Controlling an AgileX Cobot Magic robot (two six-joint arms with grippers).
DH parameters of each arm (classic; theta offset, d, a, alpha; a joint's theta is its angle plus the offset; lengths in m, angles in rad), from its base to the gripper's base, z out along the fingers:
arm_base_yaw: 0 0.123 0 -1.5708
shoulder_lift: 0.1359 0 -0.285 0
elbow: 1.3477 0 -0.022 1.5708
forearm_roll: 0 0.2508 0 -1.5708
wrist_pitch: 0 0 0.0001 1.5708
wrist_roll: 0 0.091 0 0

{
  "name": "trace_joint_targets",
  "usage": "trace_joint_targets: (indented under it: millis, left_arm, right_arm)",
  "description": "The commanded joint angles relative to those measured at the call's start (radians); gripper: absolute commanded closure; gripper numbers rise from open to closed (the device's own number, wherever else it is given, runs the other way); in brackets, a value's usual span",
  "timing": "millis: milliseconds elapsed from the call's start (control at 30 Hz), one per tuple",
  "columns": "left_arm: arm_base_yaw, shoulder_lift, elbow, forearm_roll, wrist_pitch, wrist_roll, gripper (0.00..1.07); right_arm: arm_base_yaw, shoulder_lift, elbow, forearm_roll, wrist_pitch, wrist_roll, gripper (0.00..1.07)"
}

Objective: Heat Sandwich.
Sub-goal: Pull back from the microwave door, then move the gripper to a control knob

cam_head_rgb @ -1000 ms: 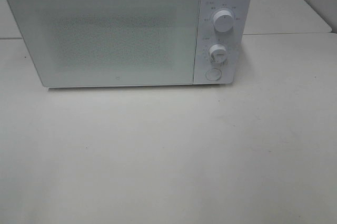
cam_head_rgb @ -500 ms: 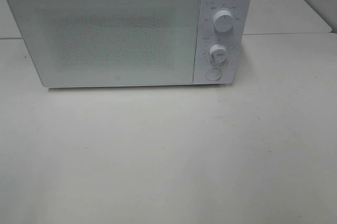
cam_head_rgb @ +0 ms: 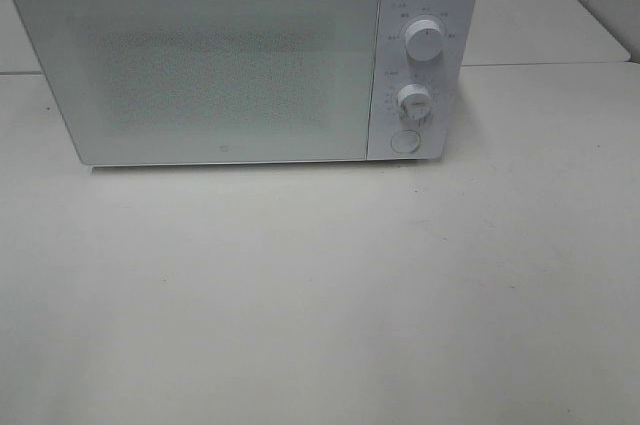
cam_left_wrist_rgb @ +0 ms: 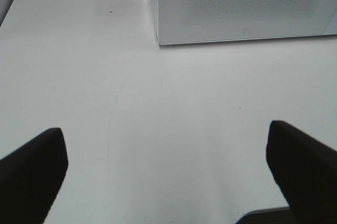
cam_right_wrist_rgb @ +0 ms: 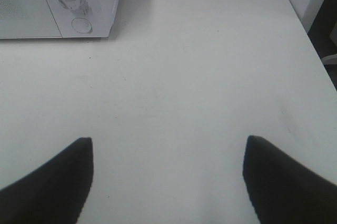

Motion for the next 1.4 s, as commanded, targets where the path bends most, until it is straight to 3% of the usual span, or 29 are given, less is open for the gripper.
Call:
trace_joint_targets:
  millis: [33,367,733,1400]
  left_arm:
    - [0.001,-0.026,0.004,-0.003,-0.011,-0.007,0.09]
    - [0.001,-0.026,0.004,-0.003,-0.011,-0.007,0.09]
    - [0.001,-0.022,0.004,-0.002,-0.011,-0.007,0.09]
    - [0.001,-0.022,0.004,-0.002,-0.011,-0.007,0.09]
  right_arm:
    - [-0.007,-0.026,0.002,-0.001,-0.01,-0.009,0.32]
    - [-0.007,-0.019,0.002,-0.006,-0.011,-0.001,0.32]
    - [-0.007,0.094,-0.02,-0.001,-0.027,-0.013,0.29]
    - [-0.007,0.436,-0.056,-0.002,-0.357,-0.009,0.31]
